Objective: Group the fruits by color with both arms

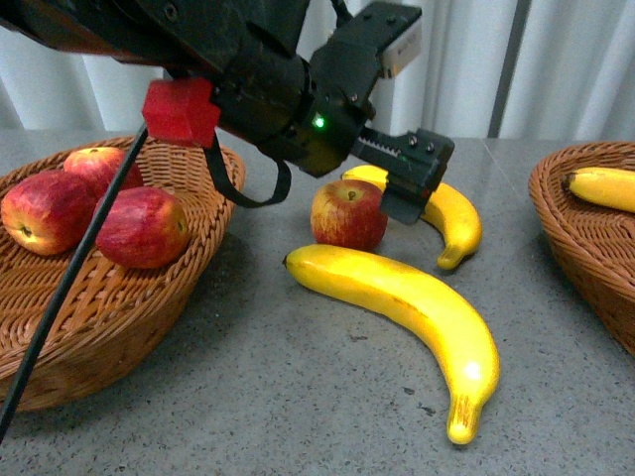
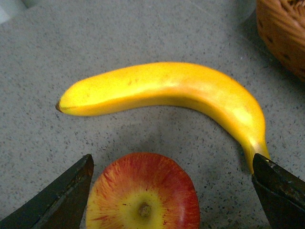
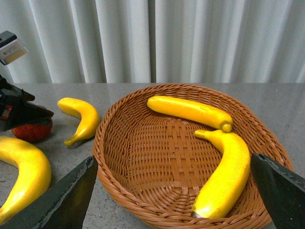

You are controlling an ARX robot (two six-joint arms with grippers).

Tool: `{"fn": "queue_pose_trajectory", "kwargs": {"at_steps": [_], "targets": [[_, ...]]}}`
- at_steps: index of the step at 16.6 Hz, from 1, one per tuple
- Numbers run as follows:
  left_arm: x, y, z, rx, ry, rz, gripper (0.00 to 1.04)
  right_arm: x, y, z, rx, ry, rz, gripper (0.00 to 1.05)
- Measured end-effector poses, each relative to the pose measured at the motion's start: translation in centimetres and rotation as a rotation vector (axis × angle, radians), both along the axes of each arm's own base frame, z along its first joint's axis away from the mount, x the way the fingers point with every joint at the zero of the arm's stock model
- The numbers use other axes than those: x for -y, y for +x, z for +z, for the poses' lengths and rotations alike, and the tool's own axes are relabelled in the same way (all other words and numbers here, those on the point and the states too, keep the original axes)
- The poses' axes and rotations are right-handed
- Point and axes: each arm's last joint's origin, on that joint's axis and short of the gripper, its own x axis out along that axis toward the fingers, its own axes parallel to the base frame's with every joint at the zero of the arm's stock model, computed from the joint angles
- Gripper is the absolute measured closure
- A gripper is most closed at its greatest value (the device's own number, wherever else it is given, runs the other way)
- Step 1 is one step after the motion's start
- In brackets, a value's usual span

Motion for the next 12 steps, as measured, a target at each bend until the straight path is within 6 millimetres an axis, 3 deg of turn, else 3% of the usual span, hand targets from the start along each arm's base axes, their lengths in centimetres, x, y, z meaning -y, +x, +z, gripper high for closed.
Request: {"fn": "queue_pose_trajectory", "kwargs": {"at_steps": [9,12], "targets": [[-0.9,1.3,-3.6,-0.053,0.030,0.008,0.07,0.0,0.0,0.0,0.000,0.000,0.000,0.07],[-1.0,1.4,-3.6,-0.060,0.022,-0.001,0.32,0.0,0.0,0.0,0.000,0.000,0.000,0.07]]}}
